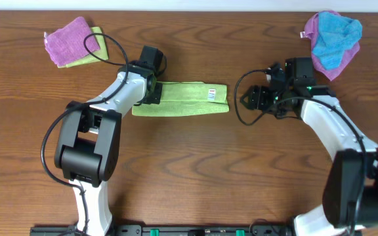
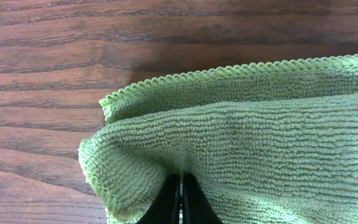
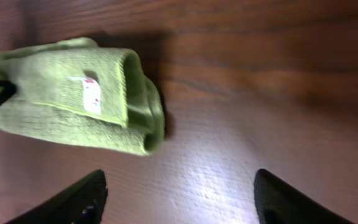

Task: Fold the cloth
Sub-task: 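Release the right gripper and move it to the strip's right end, then grasp the strip's right end with the right gripper and fold it left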

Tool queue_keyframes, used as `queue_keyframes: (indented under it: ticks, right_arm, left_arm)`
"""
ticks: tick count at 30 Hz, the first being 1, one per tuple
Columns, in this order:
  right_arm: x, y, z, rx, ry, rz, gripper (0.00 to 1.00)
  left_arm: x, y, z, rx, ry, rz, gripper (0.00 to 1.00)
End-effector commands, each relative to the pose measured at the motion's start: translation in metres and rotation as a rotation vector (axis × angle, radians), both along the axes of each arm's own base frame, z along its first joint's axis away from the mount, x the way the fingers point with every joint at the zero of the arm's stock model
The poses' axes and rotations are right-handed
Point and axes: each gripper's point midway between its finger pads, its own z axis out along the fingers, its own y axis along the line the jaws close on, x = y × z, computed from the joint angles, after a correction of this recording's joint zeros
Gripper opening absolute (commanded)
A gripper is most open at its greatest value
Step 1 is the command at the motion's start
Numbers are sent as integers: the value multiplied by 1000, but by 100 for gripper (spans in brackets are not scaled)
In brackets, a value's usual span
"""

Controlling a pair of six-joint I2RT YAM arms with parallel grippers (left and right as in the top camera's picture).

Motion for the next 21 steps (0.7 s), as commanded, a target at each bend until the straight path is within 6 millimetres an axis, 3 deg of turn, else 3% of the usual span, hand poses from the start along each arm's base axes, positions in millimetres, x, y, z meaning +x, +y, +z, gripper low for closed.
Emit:
queue_keyframes:
  ticks: [1,10,17,21]
  right_arm:
    - [3,22,-4,155,10,75,82]
    - [10,51,-26,389,60,113,83]
    - [16,60,-53,406,87,101,84]
    - [12,76,-69,420,126,107,84]
  left_arm:
    - [-8,2,-20,10,51,-12,6]
    - [-8,2,-20,11,52,-12,6]
    - [-8,2,-20,10,53,-12,6]
    - [-8,2,-20,11,52,-12,6]
